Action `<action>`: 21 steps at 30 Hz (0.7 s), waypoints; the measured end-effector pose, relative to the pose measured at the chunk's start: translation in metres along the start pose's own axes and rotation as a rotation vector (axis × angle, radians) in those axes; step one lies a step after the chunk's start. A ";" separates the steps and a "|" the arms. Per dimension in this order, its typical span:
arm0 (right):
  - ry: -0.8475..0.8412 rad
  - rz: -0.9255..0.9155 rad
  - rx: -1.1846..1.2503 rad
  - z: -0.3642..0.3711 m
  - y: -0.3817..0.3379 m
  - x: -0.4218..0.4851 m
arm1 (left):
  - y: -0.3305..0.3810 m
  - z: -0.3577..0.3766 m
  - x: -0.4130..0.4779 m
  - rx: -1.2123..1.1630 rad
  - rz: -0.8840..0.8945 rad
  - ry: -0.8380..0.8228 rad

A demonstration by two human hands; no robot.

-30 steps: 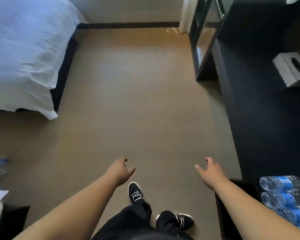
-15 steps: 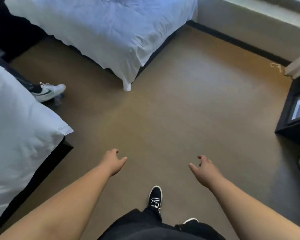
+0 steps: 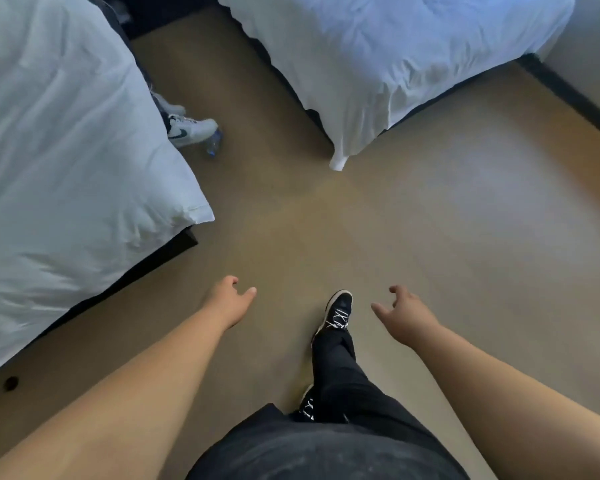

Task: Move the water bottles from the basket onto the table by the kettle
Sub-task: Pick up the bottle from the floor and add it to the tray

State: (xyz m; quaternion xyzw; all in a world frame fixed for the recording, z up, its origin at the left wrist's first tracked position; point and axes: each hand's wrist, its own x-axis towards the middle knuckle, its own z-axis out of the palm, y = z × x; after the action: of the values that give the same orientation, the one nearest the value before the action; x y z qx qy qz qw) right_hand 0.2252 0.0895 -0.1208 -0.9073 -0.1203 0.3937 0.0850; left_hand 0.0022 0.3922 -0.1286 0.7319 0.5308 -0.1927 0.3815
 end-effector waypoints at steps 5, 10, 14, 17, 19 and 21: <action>-0.059 -0.052 -0.048 -0.021 -0.038 0.058 | 0.023 -0.018 0.041 -0.031 -0.060 0.025; -0.099 -0.122 -0.146 -0.058 -0.085 0.120 | 0.065 -0.039 0.079 -0.065 -0.075 0.021; -0.082 -0.184 -0.163 -0.090 -0.133 0.164 | 0.095 -0.062 0.109 -0.083 -0.067 0.050; -0.073 -0.205 -0.180 -0.108 -0.165 0.191 | 0.112 -0.078 0.129 -0.099 -0.066 0.049; -0.065 -0.216 -0.179 -0.117 -0.186 0.205 | 0.120 -0.090 0.143 -0.103 -0.061 0.046; -0.073 -0.223 -0.181 -0.122 -0.208 0.220 | 0.128 -0.105 0.159 -0.098 -0.066 0.044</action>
State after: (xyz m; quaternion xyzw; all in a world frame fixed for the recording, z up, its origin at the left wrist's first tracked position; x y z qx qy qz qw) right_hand 0.4290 0.3433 -0.1389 -0.8774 -0.2582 0.4022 0.0417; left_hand 0.1650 0.5541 -0.1263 0.6985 0.5716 -0.1626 0.3986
